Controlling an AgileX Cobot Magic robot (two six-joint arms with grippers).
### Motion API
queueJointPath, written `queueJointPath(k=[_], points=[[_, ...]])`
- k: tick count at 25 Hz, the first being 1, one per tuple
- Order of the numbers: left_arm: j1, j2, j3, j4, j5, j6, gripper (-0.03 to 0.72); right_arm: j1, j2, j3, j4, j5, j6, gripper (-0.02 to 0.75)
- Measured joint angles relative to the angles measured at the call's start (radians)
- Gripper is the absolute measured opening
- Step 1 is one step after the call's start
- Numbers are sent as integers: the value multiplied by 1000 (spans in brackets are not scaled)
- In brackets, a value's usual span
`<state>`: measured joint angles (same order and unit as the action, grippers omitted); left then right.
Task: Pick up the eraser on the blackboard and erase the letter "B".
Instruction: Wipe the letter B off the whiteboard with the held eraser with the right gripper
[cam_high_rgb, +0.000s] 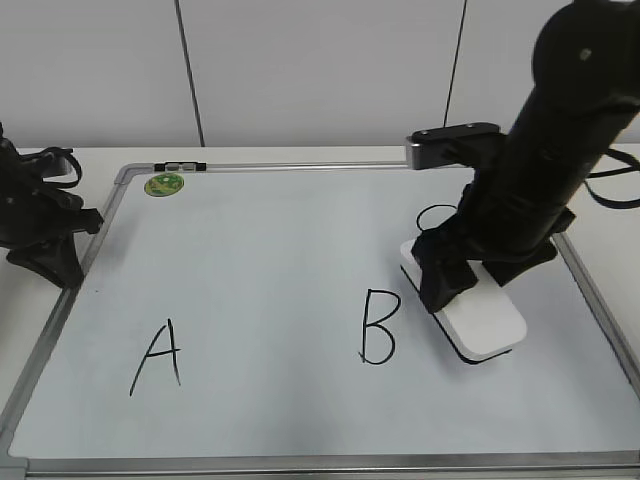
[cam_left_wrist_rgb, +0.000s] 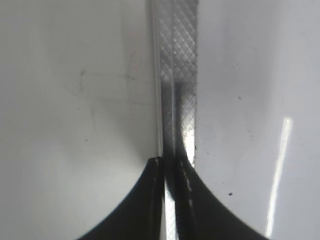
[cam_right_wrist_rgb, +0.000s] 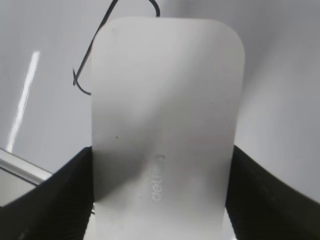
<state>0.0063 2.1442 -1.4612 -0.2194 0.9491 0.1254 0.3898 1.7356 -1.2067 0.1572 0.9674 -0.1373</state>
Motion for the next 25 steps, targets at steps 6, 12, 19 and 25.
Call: queueJointPath(k=[6, 12, 19, 25], points=[[0, 0, 0, -2, 0, 0, 13, 19, 164, -126, -24, 0, -3, 565], [2, 0, 0, -3, 0, 0, 13, 19, 284, -222, -76, 0, -36, 565], [2, 0, 0, -5, 1, 0, 12, 19, 356, -287, -84, 26, -78, 565], [2, 0, 0, -5, 1, 0, 12, 19, 369, -302, -21, 46, -144, 565]])
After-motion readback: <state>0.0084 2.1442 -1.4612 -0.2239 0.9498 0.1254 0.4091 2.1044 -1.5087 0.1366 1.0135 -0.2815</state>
